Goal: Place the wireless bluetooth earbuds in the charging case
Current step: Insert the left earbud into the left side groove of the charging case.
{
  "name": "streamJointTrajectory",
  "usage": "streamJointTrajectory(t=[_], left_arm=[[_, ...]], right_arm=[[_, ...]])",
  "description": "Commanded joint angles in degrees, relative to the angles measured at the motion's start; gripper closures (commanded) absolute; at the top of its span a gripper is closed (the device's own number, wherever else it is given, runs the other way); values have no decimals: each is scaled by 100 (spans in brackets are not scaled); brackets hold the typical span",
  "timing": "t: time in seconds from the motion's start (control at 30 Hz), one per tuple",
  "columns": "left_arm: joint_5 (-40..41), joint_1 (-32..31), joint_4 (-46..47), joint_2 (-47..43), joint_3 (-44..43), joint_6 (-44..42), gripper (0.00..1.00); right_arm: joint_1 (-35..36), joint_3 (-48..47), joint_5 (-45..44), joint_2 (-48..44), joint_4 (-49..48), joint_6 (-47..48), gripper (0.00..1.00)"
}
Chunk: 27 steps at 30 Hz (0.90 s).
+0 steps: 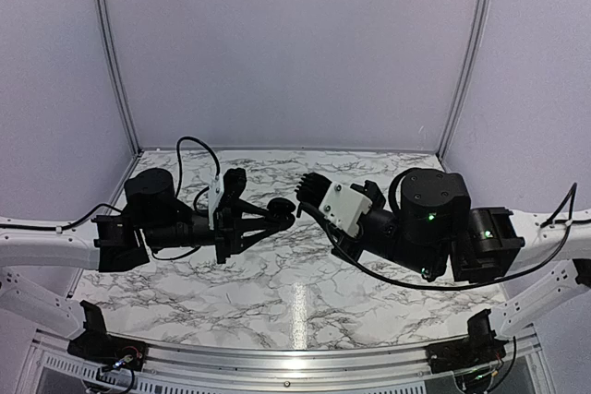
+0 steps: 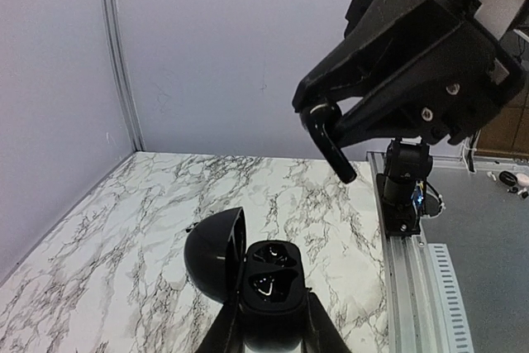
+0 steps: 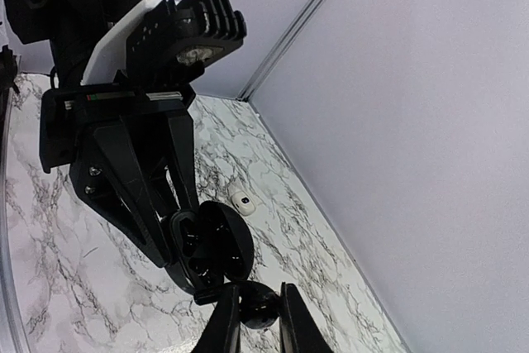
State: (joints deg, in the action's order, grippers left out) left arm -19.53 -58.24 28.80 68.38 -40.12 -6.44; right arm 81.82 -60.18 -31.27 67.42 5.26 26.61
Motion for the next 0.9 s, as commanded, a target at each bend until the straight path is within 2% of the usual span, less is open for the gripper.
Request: streamJointTrajectory(t=[0.0,0.53,0.87], left_arm=[[156,-12,265,78,-312,348,100],[326,-6,274,327,-554,966,99],[301,-5,283,327,-569,1013,99]], right_arm=[[49,-120,-505,105,-471,95,92],[62,-231,-1075,441,-951,375,92],[62,-204,-1008,624,-1045,453,92]])
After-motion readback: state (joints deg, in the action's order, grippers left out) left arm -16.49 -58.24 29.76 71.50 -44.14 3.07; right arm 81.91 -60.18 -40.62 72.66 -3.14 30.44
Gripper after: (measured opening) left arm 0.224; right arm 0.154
